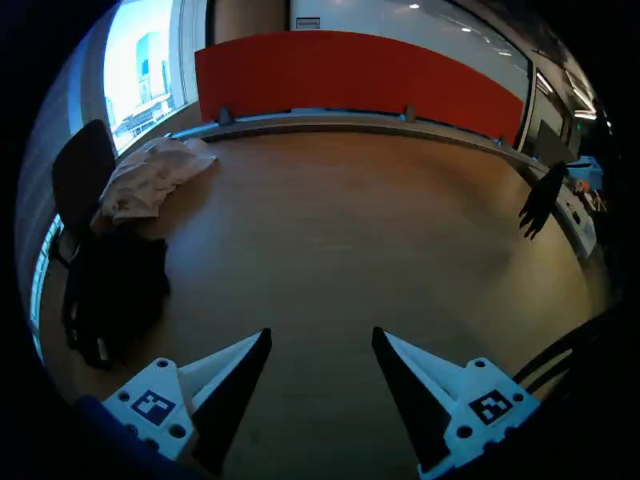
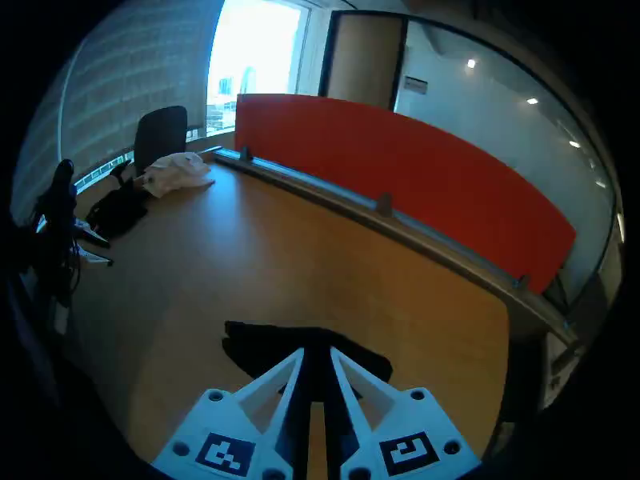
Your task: Fold towel
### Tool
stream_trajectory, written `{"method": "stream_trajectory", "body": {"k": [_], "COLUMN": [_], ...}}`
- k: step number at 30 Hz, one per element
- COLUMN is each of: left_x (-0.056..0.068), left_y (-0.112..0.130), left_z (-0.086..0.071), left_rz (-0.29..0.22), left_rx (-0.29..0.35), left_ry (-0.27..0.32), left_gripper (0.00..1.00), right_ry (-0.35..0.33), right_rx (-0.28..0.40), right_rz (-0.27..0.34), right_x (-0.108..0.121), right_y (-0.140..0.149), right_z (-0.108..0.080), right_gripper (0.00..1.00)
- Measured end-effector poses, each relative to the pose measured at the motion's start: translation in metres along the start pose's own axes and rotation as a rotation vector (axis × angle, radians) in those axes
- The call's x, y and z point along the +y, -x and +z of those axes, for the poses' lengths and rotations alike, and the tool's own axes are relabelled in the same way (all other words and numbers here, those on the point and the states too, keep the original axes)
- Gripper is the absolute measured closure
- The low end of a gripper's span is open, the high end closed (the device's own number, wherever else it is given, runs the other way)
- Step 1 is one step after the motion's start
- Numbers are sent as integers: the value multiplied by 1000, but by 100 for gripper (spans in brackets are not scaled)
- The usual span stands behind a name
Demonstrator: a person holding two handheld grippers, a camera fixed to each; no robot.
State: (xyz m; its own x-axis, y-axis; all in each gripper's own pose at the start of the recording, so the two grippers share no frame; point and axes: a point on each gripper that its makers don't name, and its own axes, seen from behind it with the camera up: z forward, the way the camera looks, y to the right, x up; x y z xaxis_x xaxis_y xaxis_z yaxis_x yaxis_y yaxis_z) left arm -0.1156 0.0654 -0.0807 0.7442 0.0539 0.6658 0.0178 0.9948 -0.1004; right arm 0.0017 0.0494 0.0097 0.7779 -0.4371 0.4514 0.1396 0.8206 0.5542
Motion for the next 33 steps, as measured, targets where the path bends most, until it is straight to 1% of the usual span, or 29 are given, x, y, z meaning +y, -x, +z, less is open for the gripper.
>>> {"method": "stream_trajectory", "body": {"k": [8, 16, 22, 33], "left_x": [5, 6, 6, 10], "left_y": [-3, -2, -3, -3], "left_z": [0, -1, -2, -4], "left_rz": [8, 13, 18, 26], "left_rx": [0, -3, -3, -5], "left_ry": [-5, -14, -20, -23], "left_gripper": [7, 7, 7, 7], "right_ry": [30, 54, 67, 79], "right_rx": [-37, -63, -77, -98], "right_rz": [19, 44, 51, 58], "right_x": [36, 63, 76, 88], "right_y": [29, 52, 63, 79], "right_z": [-16, -27, -30, -35], "right_gripper": [93, 93, 93, 93]}}
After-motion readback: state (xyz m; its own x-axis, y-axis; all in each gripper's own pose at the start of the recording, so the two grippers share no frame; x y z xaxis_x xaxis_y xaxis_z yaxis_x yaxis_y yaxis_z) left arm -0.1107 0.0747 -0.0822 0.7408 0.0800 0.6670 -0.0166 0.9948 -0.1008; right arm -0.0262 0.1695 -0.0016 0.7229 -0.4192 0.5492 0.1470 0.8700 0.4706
